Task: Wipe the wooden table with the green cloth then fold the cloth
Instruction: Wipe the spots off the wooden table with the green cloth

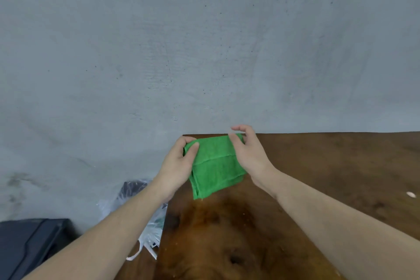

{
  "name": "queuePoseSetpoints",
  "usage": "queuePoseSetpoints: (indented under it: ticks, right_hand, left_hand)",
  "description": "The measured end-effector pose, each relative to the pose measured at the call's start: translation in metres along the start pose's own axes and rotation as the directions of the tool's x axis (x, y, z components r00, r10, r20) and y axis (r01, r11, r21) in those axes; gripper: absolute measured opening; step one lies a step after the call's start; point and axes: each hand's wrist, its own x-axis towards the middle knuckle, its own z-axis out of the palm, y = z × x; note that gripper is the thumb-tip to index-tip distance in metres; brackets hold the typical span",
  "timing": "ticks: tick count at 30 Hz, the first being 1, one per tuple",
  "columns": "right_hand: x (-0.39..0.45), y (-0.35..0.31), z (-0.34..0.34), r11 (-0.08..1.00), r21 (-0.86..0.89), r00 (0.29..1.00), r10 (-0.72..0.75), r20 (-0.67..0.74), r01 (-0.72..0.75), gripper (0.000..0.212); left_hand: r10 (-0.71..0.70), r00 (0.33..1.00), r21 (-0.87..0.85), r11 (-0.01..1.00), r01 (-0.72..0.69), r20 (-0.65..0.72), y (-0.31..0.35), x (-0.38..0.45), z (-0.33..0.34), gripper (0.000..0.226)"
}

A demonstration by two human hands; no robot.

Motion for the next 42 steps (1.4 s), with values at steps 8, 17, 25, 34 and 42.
queuePoseSetpoints:
  ticks: [8, 17, 25, 34, 42]
  right_hand:
    - [-0.049, -0.014, -0.056, 0.987, 0.036, 0.985, 0.155, 0.081, -0.158, 0.019]
    - [-0.116, -0.007, -0.118, 0.975, 0.179, 0.989, 0.142, -0.039, -0.133, 0.016]
    - [-0.161, -0.025, -0.120, 0.521, 0.697, 0.870, 0.301, 0.390, -0.493, 0.058]
    - [-0.125, -0.008, -0.122, 0.500, 0.719, 0.857, 0.440, 0.269, -0.483, 0.037]
    - [-0.006, -0.017, -0.108, 0.789, 0.498, 0.881, 0.464, -0.096, -0.361, 0.038]
  left_hand:
    - [-0.329, 0.913, -0.270, 0.881, 0.389, 0.240, 0.052, -0.070, 0.044, 0.041]
    - [0.088, 0.995, 0.221, 0.973, -0.074, -0.053, 0.081, -0.107, 0.098, 0.020]
    - [0.066, 0.998, 0.407, 0.911, -0.060, -0.002, 0.101, -0.139, 0.159, 0.025]
    - [-0.035, 0.996, 0.028, 0.999, 0.033, 0.082, 0.071, -0.126, 0.118, 0.033]
    - [-0.101, 0.994, 0.388, 0.915, 0.112, -0.048, 0.000, -0.053, 0.017, 0.019]
